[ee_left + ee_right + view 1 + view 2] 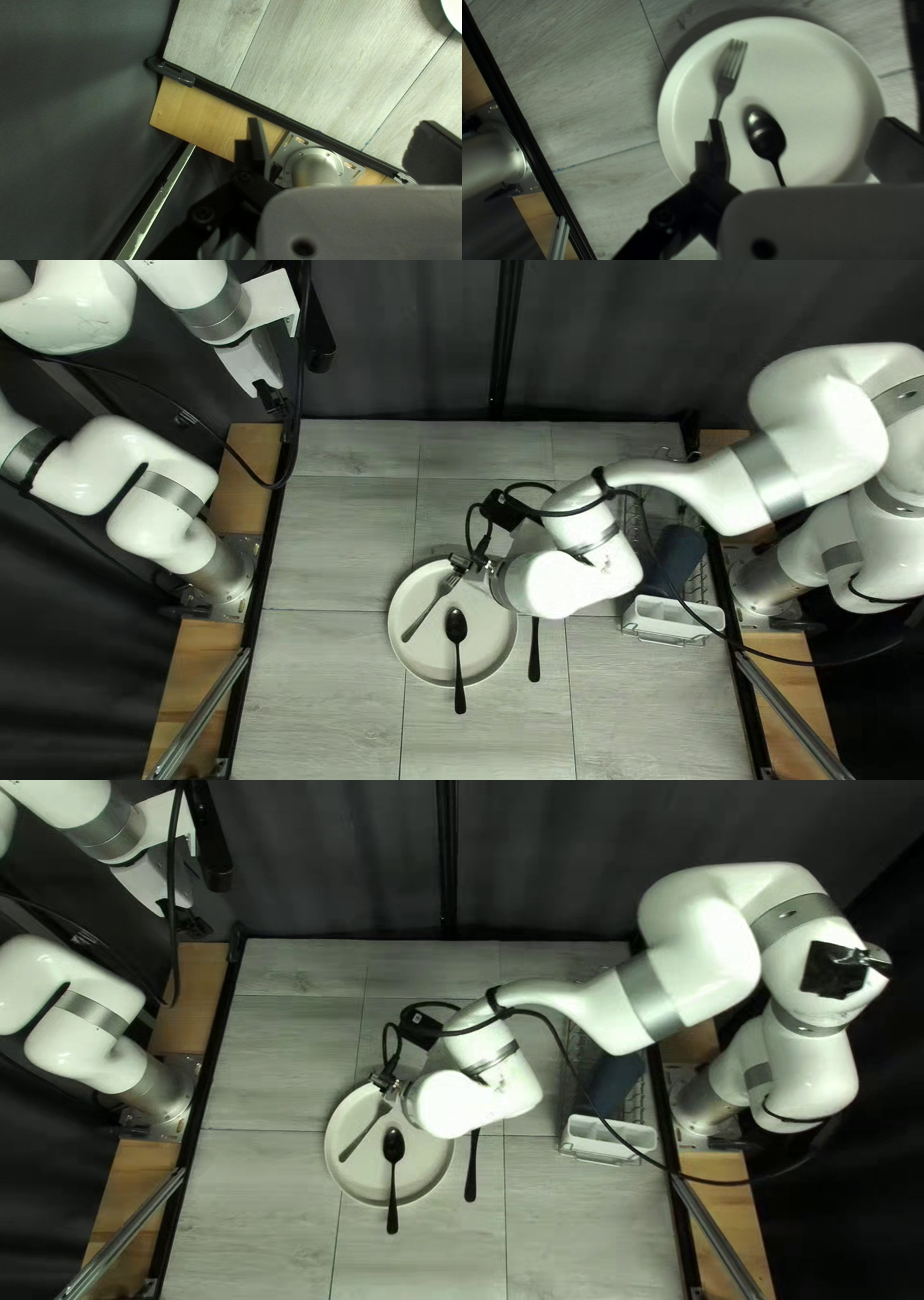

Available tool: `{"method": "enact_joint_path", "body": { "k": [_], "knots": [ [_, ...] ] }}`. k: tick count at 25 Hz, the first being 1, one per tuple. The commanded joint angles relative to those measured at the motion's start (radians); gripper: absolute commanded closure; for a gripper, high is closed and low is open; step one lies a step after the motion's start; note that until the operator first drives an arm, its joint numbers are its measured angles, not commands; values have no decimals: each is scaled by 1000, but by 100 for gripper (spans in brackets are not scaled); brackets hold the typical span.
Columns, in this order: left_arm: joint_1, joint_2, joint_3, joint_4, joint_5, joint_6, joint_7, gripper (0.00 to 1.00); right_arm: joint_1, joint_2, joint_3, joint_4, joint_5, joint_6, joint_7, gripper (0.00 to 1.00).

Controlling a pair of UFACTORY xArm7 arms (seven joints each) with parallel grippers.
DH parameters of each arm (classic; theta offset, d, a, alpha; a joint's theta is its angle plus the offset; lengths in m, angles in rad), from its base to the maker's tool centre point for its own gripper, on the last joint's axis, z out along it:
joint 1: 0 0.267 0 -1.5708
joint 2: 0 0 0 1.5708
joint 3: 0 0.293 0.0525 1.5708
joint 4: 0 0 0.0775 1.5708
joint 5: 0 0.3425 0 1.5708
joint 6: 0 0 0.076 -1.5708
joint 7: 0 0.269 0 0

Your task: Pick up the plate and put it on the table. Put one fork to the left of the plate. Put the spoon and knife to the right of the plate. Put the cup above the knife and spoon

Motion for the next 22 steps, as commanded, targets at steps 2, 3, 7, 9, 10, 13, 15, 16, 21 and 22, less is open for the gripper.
{"method": "enact_joint_path", "body": {
  "k": [2,3,7,9,10,13,15,16,21,22],
  "knots": [
    [0,0,0,0,0,0,0,0,20,55,36,119,91,168,-79,0],
    [0,0,0,0,0,0,0,0,24,62,41,138,101,193,-90,0],
    [0,0,0,0,0,0,0,0,37,83,57,163,99,219,-140,0],
    [0,0,0,0,0,0,0,0,37,83,57,163,99,219,-140,0],
    [0,0,0,0,0,0,0,0,37,83,57,163,99,219,-140,0],
    [0,0,0,0,0,0,0,0,37,83,57,163,99,219,-140,0],
    [0,0,0,0,0,0,0,0,37,83,57,163,99,219,-140,0],
    [0,0,0,0,0,0,0,0,37,83,57,163,99,219,-140,0],
    [0,0,0,0,0,0,0,0,37,83,57,163,99,219,-140,0],
    [0,0,0,0,0,0,0,0,37,83,57,163,99,219,-140,0]
  ]
}}
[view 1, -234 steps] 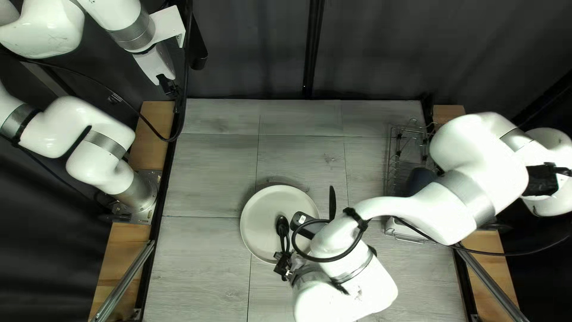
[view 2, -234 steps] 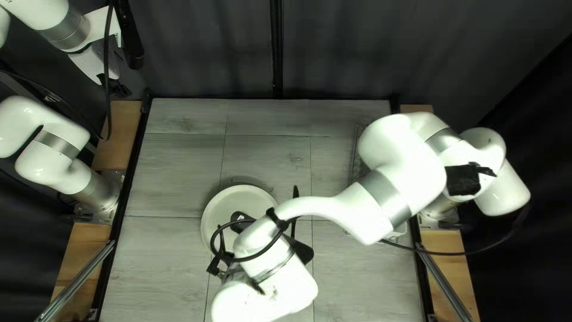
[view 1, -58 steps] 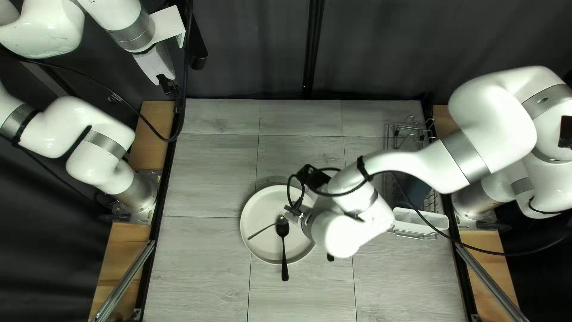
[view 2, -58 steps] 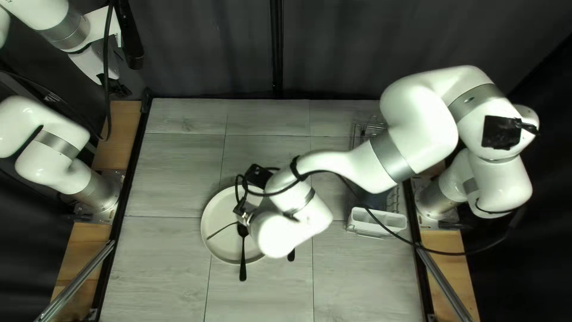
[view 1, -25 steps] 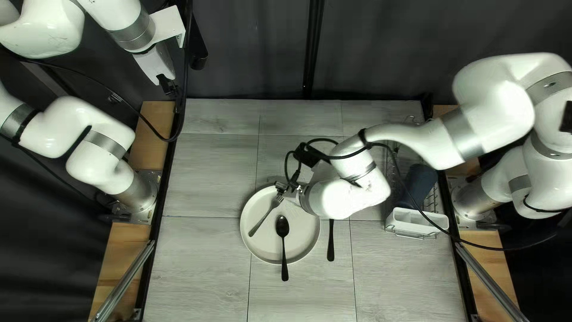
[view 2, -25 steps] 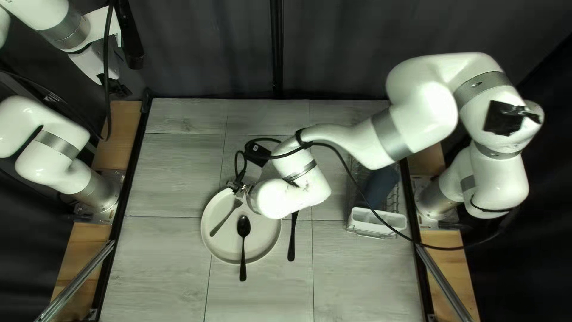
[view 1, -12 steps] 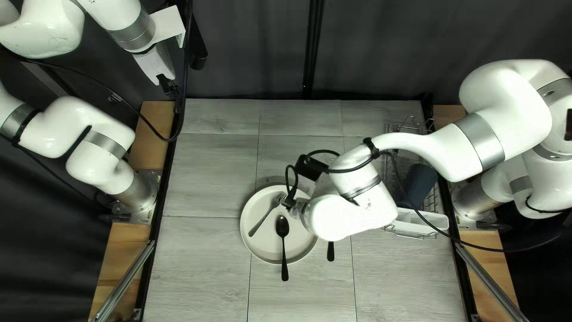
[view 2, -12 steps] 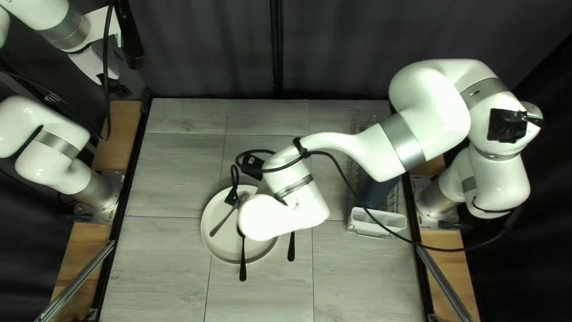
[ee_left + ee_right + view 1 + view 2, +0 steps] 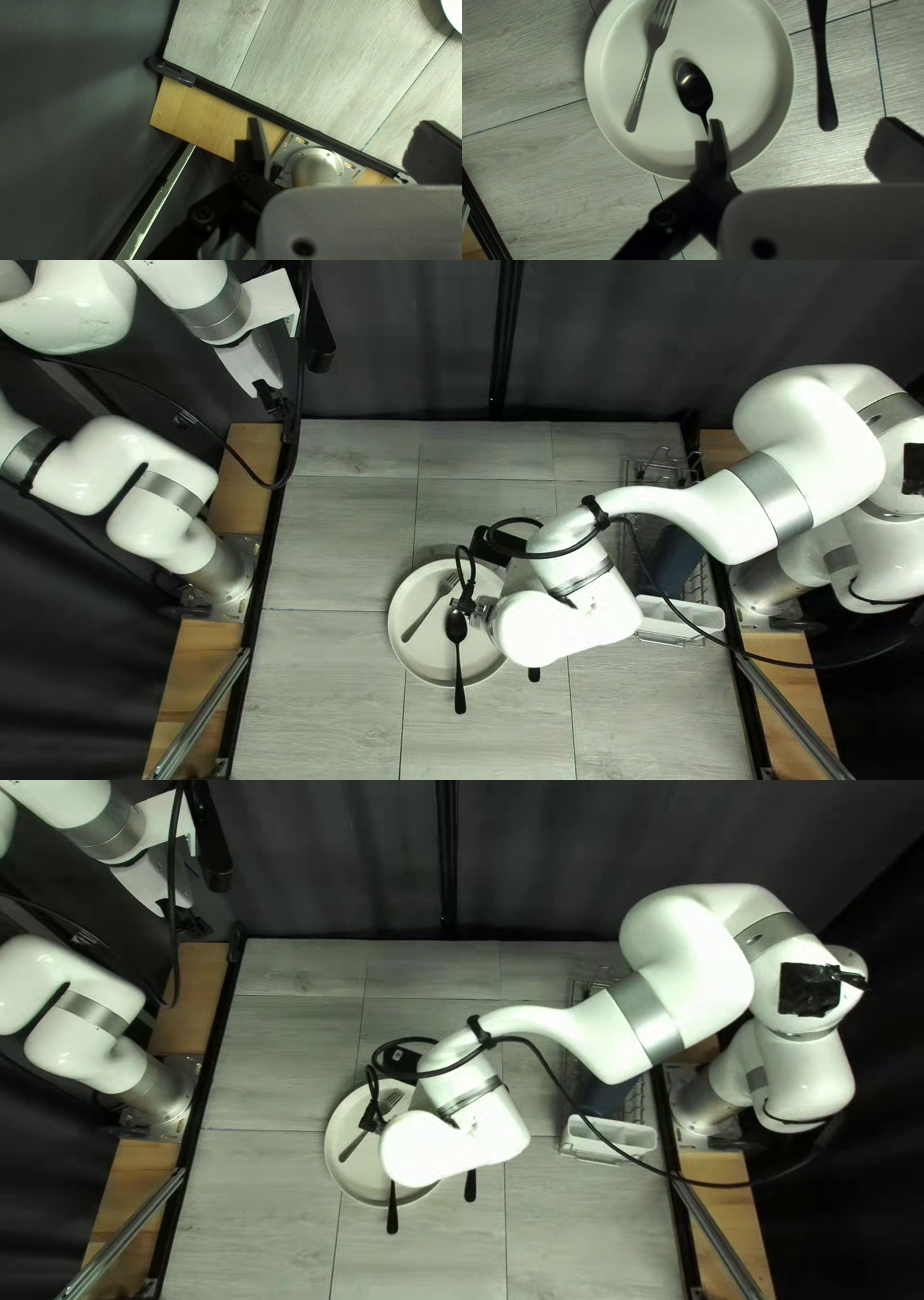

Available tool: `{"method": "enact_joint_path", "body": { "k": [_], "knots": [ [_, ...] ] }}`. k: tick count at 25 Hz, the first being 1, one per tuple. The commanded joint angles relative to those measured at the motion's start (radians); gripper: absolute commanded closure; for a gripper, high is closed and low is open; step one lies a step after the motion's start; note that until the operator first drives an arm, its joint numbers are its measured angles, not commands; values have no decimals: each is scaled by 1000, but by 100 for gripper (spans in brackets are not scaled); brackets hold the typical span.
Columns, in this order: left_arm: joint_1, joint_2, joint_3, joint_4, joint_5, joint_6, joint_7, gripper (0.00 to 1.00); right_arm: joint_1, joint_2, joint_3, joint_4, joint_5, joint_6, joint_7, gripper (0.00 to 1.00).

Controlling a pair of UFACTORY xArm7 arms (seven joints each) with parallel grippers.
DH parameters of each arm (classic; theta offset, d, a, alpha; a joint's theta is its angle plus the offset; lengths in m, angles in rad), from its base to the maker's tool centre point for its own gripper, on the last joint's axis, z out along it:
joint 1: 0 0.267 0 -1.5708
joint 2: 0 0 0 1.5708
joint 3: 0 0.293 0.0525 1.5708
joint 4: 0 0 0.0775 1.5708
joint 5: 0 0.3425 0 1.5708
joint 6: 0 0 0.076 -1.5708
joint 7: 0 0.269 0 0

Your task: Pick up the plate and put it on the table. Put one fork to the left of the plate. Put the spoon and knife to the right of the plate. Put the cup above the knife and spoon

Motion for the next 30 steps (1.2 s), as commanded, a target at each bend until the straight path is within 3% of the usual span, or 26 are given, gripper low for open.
{"method": "enact_joint_path", "body": {
  "k": [1,6,13,17,24,30],
  "knots": [
    [0,0,0,0,0,0,0,0,0,0,0,0,0,0,0,0],
    [0,0,0,0,0,0,0,0,6,1,-3,-10,-20,-1,1,0],
    [0,0,0,0,0,0,0,0,-53,-127,-14,-160,12,-47,-64,0],
    [0,0,0,0,0,0,0,0,-17,27,-13,-55,-24,-97,-51,0],
    [0,0,0,0,0,0,0,0,-16,38,-13,-46,-26,-97,-55,0],
    [0,0,0,0,0,0,0,0,10,151,-1,2,-96,-167,-156,0]
  ]
}}
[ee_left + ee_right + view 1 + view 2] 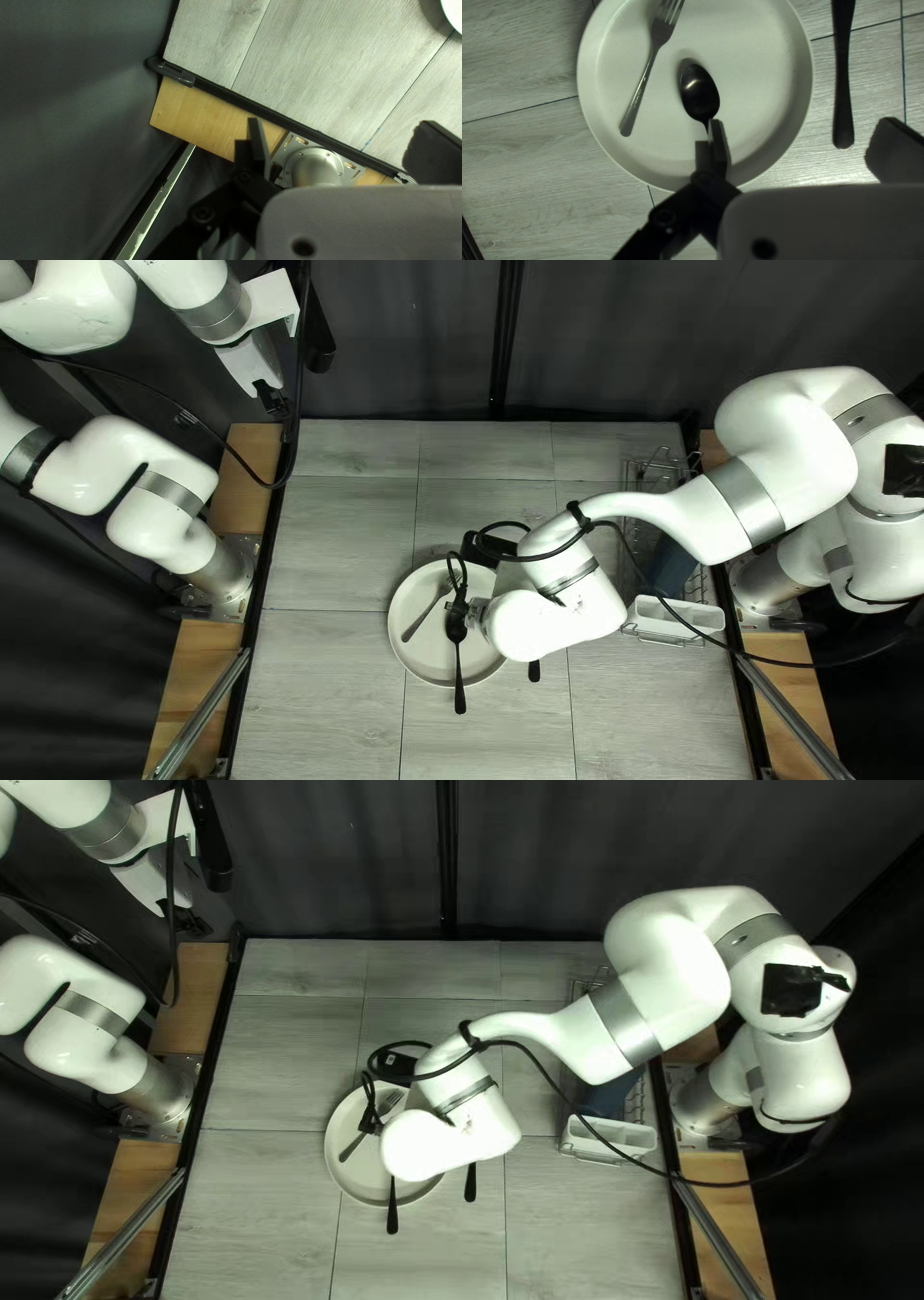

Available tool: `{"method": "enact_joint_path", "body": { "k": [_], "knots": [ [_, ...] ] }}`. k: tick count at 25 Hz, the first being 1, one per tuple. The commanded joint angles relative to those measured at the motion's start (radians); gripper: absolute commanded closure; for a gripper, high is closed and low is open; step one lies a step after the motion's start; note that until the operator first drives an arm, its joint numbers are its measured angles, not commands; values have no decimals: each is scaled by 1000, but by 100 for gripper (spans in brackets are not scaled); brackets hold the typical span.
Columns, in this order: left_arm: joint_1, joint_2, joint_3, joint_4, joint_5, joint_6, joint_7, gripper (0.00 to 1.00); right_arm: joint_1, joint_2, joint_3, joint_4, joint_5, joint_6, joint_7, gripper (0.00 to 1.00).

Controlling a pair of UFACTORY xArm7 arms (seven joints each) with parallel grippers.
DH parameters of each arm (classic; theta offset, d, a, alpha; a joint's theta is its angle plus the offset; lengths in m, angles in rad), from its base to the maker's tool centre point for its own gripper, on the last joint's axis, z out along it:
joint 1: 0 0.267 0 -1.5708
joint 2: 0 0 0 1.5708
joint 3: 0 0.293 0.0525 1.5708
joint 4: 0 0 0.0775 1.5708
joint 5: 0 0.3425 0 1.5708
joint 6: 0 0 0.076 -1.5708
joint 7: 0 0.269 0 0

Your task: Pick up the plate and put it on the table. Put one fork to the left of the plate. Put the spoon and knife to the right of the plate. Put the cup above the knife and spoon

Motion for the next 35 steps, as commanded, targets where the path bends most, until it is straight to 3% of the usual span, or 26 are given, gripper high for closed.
{"method": "enact_joint_path", "body": {
  "k": [1,10,16,20,22,23,24,35],
  "knots": [
    [0,0,0,0,0,0,0,0,10,73,17,26,-44,-59,-103,0],
    [0,0,0,0,0,0,0,0,15,192,21,73,-98,-136,-235,0],
    [0,0,0,0,0,0,0,0,23,269,14,151,-115,-115,-291,0],
    [0,0,0,0,0,0,0,0,18,300,11,165,-114,-130,-296,6],
    [0,0,0,0,0,0,0,0,14,303,10,161,-112,-137,-294,16],
    [0,0,0,0,0,0,0,0,8,299,10,152,-109,-146,-291,72],
    [0,0,0,0,0,0,0,0,5,297,10,147,-109,-152,-288,99],
    [0,0,0,0,0,0,0,0,1,293,9,145,-100,-165,-264,100]
  ]
}}
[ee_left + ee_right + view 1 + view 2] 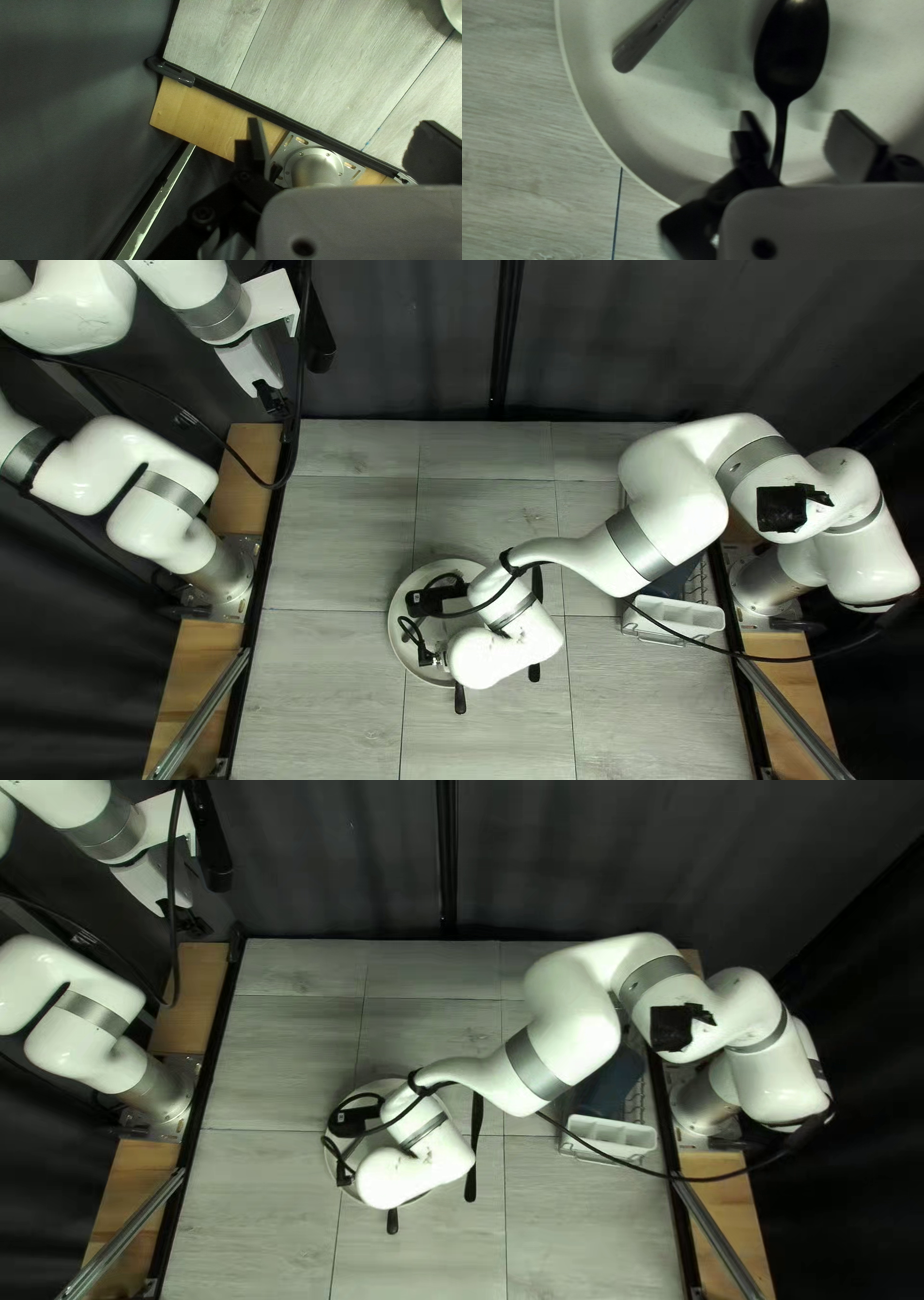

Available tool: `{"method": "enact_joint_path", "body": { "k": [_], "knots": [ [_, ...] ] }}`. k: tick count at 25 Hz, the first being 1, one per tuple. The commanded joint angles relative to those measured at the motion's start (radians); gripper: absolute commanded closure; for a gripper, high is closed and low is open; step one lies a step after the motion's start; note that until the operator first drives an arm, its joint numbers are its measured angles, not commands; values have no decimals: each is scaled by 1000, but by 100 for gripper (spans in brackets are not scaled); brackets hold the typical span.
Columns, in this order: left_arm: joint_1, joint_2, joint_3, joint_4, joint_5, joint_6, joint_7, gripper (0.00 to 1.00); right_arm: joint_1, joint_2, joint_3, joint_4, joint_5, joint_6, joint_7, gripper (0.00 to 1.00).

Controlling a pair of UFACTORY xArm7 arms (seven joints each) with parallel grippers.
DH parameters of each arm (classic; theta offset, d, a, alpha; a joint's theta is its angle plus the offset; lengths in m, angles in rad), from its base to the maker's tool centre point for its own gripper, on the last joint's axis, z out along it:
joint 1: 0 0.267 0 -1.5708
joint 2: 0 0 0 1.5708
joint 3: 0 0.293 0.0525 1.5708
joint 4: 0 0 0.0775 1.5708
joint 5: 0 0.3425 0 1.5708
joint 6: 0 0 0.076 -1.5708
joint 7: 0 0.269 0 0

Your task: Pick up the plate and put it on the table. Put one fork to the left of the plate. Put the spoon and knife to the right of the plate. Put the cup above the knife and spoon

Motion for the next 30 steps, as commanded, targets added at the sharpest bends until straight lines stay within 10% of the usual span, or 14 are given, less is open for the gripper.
{"method": "enact_joint_path", "body": {
  "k": [1,7,18,30],
  "knots": [
    [0,0,0,0,0,0,0,0,3,-17,3,-4,6,12,11,100],
    [0,0,0,0,0,0,0,0,-4,-200,15,-113,25,87,48,100],
    [0,0,0,0,0,0,0,0,-58,-592,13,-618,108,-1,190,100],
    [0,0,0,0,0,0,0,0,-36,-613,11,-720,29,-15,290,100]
  ]
}}
